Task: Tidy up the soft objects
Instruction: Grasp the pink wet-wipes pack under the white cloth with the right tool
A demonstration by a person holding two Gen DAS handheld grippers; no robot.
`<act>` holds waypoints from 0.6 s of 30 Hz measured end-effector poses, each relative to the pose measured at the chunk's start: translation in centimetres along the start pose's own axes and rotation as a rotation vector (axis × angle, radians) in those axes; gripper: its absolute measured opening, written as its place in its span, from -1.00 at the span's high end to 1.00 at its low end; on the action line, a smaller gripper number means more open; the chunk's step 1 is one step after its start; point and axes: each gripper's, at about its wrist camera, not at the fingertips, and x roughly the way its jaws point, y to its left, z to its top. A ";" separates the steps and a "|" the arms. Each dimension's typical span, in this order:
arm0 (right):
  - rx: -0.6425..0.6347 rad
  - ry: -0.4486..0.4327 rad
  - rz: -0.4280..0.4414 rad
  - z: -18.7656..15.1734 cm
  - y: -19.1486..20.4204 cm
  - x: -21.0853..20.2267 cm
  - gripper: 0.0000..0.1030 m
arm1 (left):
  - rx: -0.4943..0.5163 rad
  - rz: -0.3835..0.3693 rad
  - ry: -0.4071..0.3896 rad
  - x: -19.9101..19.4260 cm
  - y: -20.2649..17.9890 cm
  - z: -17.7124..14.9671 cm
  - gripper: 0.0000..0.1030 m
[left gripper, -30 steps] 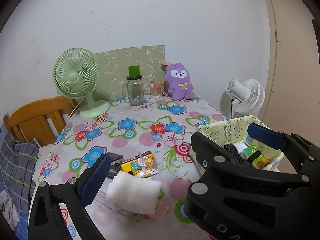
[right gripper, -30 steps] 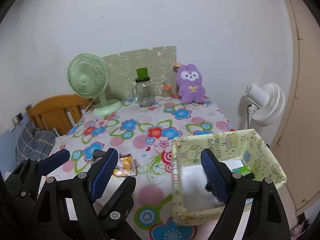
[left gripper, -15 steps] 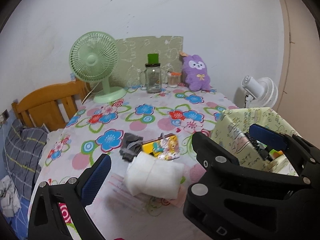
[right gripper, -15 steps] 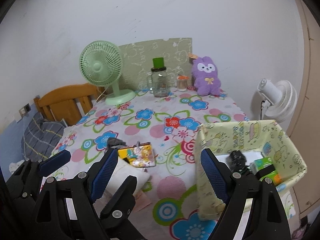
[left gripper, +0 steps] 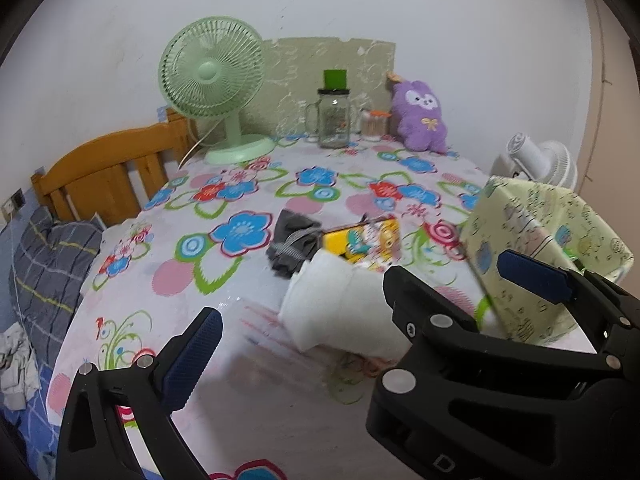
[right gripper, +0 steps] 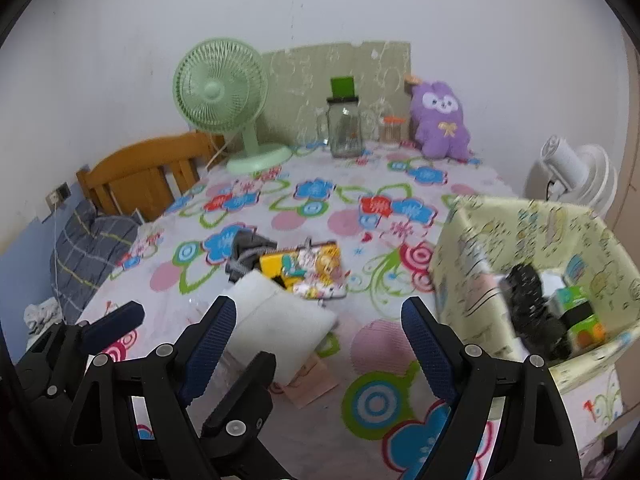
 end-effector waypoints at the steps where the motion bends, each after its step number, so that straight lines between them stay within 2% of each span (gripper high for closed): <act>1: -0.004 0.007 0.004 -0.1 0.2 0.3 -0.69 | -0.004 0.000 0.006 0.1 0.1 -0.1 -0.97; 18: -0.037 0.116 0.047 -1.5 1.9 4.8 -0.68 | -0.071 -0.001 0.111 3.5 2.5 -1.9 -0.97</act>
